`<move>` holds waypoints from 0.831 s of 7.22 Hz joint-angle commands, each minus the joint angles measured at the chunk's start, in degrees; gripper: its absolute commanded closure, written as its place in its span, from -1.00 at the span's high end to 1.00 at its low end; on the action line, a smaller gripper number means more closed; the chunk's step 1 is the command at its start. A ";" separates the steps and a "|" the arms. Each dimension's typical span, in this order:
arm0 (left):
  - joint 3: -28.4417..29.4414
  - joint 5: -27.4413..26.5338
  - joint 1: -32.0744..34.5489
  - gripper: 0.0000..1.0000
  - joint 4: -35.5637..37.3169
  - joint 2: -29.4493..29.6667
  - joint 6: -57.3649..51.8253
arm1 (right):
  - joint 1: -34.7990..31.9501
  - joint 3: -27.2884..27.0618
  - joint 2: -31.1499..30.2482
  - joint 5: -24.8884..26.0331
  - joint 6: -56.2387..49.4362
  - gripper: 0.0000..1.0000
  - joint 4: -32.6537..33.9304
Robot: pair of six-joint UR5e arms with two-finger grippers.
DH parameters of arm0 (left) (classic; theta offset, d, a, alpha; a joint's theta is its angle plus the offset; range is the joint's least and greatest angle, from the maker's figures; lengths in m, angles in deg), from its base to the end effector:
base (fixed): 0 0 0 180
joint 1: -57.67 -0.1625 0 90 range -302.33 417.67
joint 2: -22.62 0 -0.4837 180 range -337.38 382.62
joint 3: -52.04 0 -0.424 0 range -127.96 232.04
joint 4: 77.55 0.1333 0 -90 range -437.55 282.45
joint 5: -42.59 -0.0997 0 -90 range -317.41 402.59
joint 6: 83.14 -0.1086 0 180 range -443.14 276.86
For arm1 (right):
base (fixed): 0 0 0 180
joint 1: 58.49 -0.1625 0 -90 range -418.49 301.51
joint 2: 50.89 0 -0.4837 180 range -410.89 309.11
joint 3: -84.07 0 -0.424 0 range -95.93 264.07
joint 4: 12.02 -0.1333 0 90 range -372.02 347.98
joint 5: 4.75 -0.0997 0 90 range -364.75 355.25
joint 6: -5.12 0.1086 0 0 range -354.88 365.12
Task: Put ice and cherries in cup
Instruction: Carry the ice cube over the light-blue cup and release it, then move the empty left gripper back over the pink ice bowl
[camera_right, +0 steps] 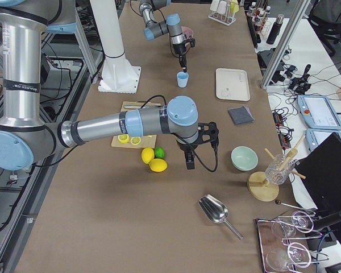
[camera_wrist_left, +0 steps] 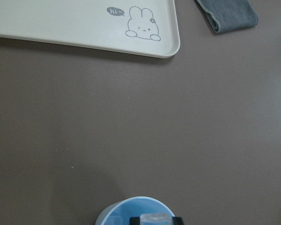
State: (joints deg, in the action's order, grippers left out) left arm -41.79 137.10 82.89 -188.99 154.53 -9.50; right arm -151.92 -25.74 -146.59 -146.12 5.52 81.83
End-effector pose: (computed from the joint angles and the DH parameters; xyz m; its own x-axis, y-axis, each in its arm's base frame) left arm 0.6321 -0.4356 0.1689 0.4378 0.1042 -0.8930 0.2458 0.9415 0.2304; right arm 0.0767 -0.4696 0.5894 0.6311 -0.0947 0.7699 -0.0633 0.9829 0.1727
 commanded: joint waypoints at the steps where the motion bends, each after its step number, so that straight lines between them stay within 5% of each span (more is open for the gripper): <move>1: -0.38 -0.37 0.00 0.94 -0.01 -0.43 0.10 | 0.00 0.03 0.08 -0.04 -0.05 1.00 0.01; 3: -5.45 0.07 0.70 0.95 5.13 -2.09 -0.25 | 0.00 -0.06 0.08 0.22 -0.05 1.00 -0.08; 6: -19.43 6.10 10.85 0.95 27.18 -6.03 -8.93 | 0.00 -0.14 0.51 -0.39 0.04 1.00 0.01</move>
State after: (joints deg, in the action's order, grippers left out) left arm -56.17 139.75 88.47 -169.75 151.10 -14.56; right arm -151.91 -25.85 -146.36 -146.24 5.53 81.78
